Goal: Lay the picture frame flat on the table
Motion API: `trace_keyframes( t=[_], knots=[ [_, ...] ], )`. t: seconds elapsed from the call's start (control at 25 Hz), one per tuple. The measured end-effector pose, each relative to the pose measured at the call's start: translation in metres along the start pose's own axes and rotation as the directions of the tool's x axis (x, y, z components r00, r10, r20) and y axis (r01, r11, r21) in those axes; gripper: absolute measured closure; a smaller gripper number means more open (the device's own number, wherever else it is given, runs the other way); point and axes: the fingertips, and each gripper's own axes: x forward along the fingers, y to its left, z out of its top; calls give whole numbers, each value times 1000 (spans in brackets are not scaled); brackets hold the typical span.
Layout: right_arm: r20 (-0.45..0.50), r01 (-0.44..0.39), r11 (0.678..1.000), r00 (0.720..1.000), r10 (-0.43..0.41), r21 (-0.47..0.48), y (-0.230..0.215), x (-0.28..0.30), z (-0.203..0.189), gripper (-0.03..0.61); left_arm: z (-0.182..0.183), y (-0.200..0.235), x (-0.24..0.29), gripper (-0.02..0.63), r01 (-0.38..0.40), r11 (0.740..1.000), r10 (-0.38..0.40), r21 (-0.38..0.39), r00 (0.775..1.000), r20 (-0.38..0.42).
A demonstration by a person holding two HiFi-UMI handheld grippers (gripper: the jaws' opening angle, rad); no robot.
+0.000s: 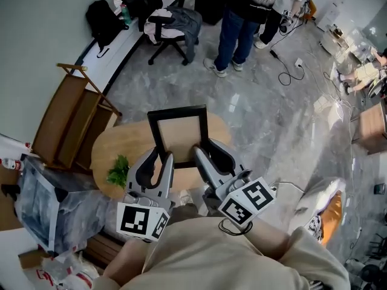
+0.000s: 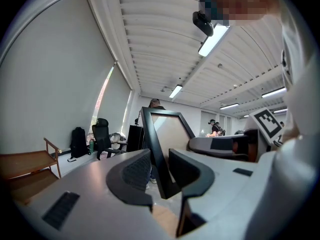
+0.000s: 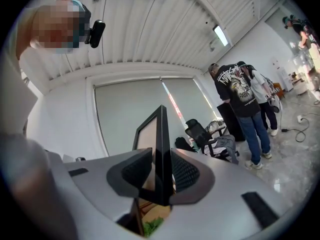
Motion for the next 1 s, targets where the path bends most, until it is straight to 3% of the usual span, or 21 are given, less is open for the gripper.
trace_keyframes(
  t=[0.28, 0.56, 1.0],
  knots=[
    [-32, 31, 999, 999, -31, 12, -33, 23, -5, 477, -14, 14, 35, 505, 12, 999, -13, -37, 999, -36],
    [-93, 43, 996, 995, -36, 78, -81, 51, -20, 476, -39, 28, 78, 505, -28, 996, 20, -79, 995, -97],
    [-206, 103, 983, 976, -70, 150, -173, 99, -77, 474, -116, 63, 156, 505, -109, 984, 85, -140, 983, -164]
  ],
)
